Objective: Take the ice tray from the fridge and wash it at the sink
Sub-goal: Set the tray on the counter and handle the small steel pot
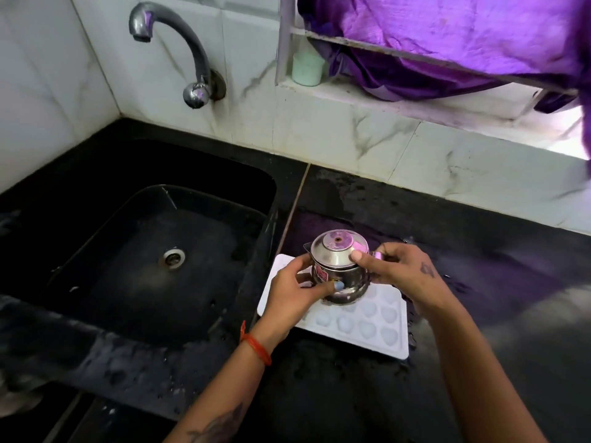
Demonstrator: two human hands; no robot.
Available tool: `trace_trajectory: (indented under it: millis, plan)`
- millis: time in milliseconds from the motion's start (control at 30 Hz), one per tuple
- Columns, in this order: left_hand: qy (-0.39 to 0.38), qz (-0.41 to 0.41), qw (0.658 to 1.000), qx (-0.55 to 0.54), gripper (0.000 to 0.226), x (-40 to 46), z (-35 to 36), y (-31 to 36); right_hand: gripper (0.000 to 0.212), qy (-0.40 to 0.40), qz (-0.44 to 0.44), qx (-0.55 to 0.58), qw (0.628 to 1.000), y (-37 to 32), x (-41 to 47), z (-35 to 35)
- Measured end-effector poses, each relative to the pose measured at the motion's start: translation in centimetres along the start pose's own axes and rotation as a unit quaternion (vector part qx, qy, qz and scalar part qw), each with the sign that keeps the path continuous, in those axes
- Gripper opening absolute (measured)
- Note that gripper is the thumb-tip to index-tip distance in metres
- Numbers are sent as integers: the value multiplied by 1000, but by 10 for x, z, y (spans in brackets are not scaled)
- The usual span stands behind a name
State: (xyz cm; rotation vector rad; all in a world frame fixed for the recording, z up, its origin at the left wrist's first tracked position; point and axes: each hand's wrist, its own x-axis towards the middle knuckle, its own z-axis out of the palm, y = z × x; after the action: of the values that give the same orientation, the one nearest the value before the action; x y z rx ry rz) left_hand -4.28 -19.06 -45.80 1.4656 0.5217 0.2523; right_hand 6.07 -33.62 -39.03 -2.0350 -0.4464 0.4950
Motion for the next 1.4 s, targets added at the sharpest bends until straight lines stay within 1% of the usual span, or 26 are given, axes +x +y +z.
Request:
trace_trajectory:
  millis: [100, 167, 267, 467, 600, 867, 1033, 1133, 1267, 1400]
  plan:
    - [16, -13, 1000, -20, 67, -10, 8, -8, 54, 19, 1, -26, 999, 1, -6, -2]
    - [34, -17, 999, -24, 59, -15, 12, -11, 56, 31, 5, -40, 999, 2, -9, -2]
    - [49, -19, 998, -19, 45, -19, 16, -14, 48, 43, 8, -39, 998, 3, -12, -1]
    - [57, -1, 998, -5, 44, -18, 15, -19, 47, 56, -9, -77, 995, -1, -8, 2]
    - [53, 6, 999, -5, 47, -17, 14, -22, 58, 61, -25, -111, 992, -7, -6, 5]
    - [25, 4, 998, -55, 34, -17, 14, -22, 64, 82, -51, -183, 978, -17, -6, 9]
    - [6, 2, 998, -62, 40, -17, 14, -24, 62, 91, -55, -218, 970, -20, -6, 10]
    - [5, 1, 998, -61, 42, -16, 14, -24, 60, 92, -59, -226, 968, -23, -7, 11]
    - [5, 2, 998, -61, 54, -16, 13, -22, 56, 97, -62, -225, 967, -23, -7, 11]
    - [19, 5, 999, -43, 45, -16, 12, -21, 59, 93, -59, -182, 977, -18, -5, 10]
